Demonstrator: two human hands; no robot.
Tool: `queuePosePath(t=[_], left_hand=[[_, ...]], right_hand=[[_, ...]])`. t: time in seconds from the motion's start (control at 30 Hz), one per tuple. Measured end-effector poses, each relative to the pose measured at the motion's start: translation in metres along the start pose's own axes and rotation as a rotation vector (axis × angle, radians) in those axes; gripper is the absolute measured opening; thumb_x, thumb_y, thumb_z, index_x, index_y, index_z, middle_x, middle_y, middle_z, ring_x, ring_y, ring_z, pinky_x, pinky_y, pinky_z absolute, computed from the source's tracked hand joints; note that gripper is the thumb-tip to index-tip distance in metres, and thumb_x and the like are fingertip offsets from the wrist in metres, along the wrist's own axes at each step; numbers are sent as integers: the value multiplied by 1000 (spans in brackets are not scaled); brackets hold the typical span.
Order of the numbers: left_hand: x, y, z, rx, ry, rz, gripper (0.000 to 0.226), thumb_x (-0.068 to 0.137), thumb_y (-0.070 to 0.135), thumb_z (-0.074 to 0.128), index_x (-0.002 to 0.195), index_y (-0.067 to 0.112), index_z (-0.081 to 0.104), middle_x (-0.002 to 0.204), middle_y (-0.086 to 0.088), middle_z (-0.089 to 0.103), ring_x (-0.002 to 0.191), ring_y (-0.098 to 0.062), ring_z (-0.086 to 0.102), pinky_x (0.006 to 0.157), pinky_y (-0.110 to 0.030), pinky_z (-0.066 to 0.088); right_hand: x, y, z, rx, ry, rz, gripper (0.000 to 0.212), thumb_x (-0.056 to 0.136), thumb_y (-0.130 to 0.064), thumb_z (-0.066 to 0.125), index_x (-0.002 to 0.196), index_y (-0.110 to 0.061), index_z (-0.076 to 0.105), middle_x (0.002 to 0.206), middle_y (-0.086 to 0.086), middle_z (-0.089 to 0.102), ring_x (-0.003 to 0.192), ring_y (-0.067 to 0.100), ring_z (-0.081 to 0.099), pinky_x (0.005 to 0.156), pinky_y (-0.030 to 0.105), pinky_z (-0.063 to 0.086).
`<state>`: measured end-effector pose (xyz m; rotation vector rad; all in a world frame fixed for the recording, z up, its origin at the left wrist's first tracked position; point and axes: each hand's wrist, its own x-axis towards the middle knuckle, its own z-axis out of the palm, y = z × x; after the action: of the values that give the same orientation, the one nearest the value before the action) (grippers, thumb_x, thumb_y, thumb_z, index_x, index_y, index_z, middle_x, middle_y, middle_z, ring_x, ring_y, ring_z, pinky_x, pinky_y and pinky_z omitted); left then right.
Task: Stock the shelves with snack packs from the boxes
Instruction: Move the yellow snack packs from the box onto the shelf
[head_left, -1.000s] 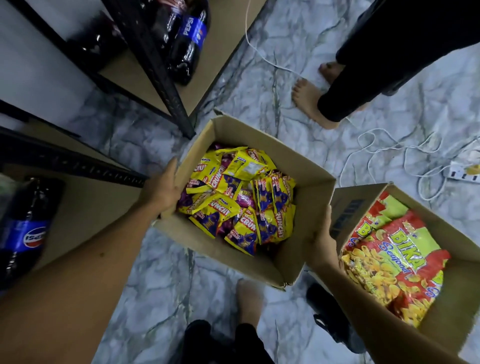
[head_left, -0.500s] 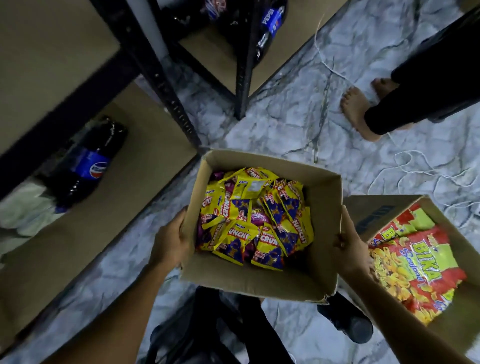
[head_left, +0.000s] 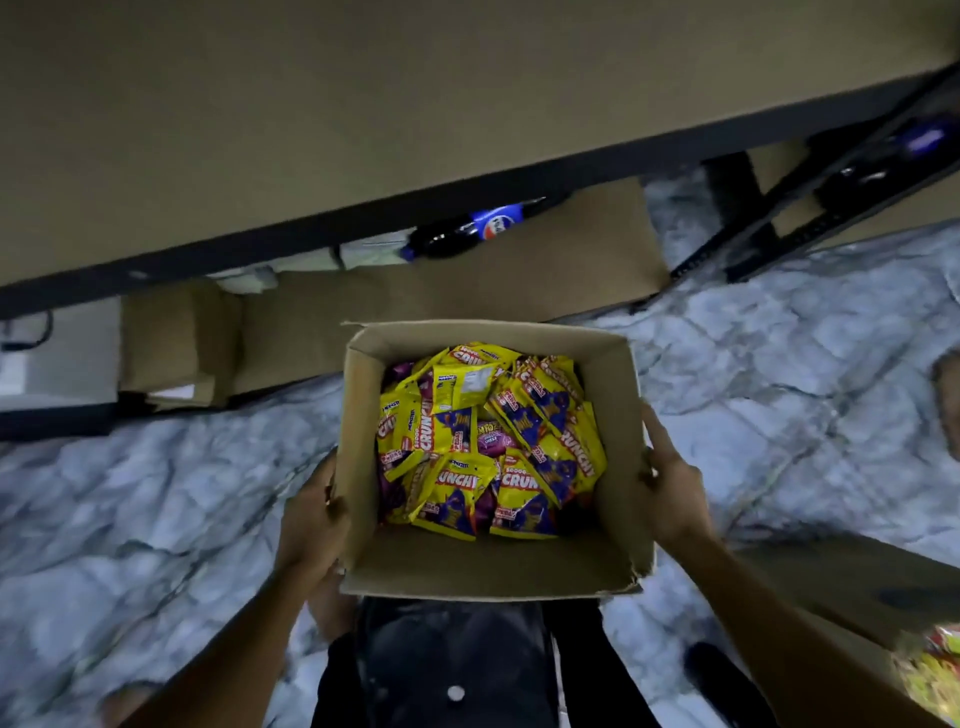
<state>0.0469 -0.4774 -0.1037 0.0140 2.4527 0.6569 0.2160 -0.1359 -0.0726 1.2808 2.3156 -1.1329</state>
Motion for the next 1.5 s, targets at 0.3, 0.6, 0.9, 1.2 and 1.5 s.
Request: queuePosePath(t=[0.3, 0.6, 0.9, 1.2, 1.5], left_hand=[[-29, -151, -70, -140, 178, -268, 64, 85, -7, 49, 142, 21, 46, 114, -7, 66, 101, -28, 63, 73, -30, 42], [-40, -182, -73, -141, 498, -229, 57, 79, 1, 57, 133, 15, 45, 115, -19, 49, 108, -34, 45, 75, -40, 45], [48, -175, -55, -477, 136, -278, 34, 88, 6, 61, 119, 18, 55, 105, -5, 69, 88, -19, 66, 71, -33, 54], [109, -174, 17, -387, 297, -396, 44, 78, 15, 69, 118, 14, 52, 113, -13, 66, 106, -36, 60, 80, -36, 47], [106, -156, 66, -134, 494, -1, 17, 89, 21, 61, 101, 8, 60, 99, -13, 57, 92, -28, 56, 64, -31, 43]], right_hand=[[7, -129, 136, -71, -74, -259, 76, 85, 10, 54, 149, -27, 36, 104, 6, 74, 93, 23, 70, 83, 44, 58], [-33, -159, 203, -306, 62, -649, 46, 81, -5, 43, 123, -2, 59, 107, 22, 66, 89, 41, 64, 71, 45, 55], [-4, -184, 283, -281, -274, -348, 40, 96, -4, 49, 134, -15, 55, 113, 8, 69, 89, 18, 65, 72, 18, 46], [92, -165, 336, -554, -519, -525, 86, 79, 18, 53, 149, -30, 36, 155, 5, 35, 141, 26, 35, 115, 35, 33], [48, -112, 368, -289, -309, -595, 33, 80, 9, 60, 102, -10, 75, 125, 8, 64, 121, 28, 54, 107, 41, 43]])
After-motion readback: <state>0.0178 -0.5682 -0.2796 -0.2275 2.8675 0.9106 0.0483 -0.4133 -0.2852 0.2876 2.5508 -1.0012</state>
